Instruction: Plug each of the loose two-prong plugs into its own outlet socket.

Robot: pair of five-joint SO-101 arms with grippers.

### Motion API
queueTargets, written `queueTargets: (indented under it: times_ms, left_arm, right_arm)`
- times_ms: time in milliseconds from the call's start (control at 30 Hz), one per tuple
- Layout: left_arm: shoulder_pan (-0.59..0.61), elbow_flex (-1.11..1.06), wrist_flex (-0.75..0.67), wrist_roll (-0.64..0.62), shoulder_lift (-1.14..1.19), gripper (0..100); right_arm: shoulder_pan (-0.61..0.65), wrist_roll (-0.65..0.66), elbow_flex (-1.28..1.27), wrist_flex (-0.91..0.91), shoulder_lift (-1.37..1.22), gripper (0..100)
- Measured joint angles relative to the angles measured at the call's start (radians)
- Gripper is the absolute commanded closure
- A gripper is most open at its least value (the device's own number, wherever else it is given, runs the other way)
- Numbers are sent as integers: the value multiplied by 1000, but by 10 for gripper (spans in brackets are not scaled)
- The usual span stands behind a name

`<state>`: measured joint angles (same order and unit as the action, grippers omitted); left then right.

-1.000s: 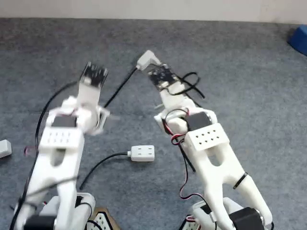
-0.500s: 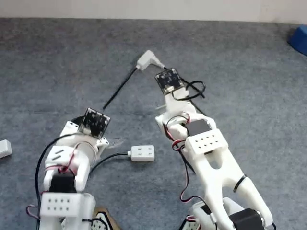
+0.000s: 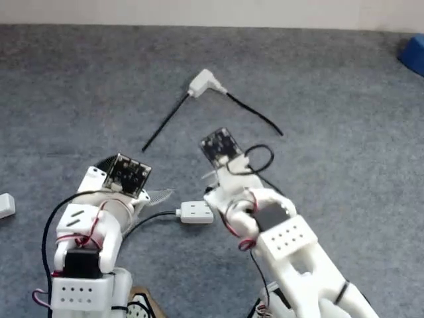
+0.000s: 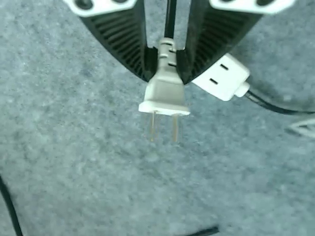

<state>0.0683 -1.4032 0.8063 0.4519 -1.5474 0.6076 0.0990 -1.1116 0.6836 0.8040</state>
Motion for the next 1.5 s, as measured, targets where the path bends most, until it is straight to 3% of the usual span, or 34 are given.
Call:
queueTargets:
  times_ms: [367, 533, 800, 1167, 1500]
  left_arm:
    - [-164, 342, -18, -103, 537, 528]
    - [-204, 391, -20, -121, 657, 529]
    - [-203, 393, -83, -121, 674, 529]
    - [-161, 258, -196, -118, 663, 529]
    - [-141, 253, -206, -117, 667, 529]
  right_arm:
    - [28, 0, -40, -25, 46, 990]
    - [34, 0, -43, -32, 46, 990]
    - [167, -5, -43, 3, 46, 990]
    - [141, -5, 41, 115, 46, 990]
    - [141, 5, 370, 336, 43, 990]
